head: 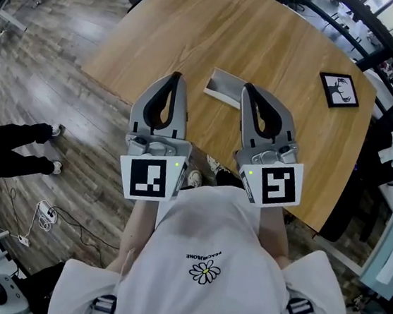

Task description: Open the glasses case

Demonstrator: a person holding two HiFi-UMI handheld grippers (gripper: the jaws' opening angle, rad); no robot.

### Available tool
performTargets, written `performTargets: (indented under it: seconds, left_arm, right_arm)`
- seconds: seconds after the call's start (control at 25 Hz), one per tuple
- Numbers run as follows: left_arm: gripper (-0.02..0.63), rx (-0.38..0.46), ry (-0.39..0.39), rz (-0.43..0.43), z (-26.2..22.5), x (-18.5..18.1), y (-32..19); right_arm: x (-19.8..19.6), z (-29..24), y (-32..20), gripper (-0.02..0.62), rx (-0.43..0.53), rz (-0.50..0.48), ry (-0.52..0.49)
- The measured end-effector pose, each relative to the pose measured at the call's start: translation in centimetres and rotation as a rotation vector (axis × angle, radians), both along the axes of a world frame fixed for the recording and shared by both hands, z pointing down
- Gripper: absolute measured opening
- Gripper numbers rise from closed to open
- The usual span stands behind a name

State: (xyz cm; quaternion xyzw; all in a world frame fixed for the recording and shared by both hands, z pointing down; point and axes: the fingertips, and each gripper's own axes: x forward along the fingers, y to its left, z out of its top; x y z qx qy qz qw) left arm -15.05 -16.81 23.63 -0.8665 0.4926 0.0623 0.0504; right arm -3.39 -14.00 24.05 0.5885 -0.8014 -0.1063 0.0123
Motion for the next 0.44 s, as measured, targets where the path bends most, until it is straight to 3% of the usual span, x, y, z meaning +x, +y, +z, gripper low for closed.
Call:
performTargets:
  seconds: [0.44]
  left_arm:
    - [0.017,-0.013,-0.015,-0.029,0.26,-0.43,-0.45]
  right_arm:
    - [0.02,0.08,-0.42,0.006,-0.009,-0.008,-0.007]
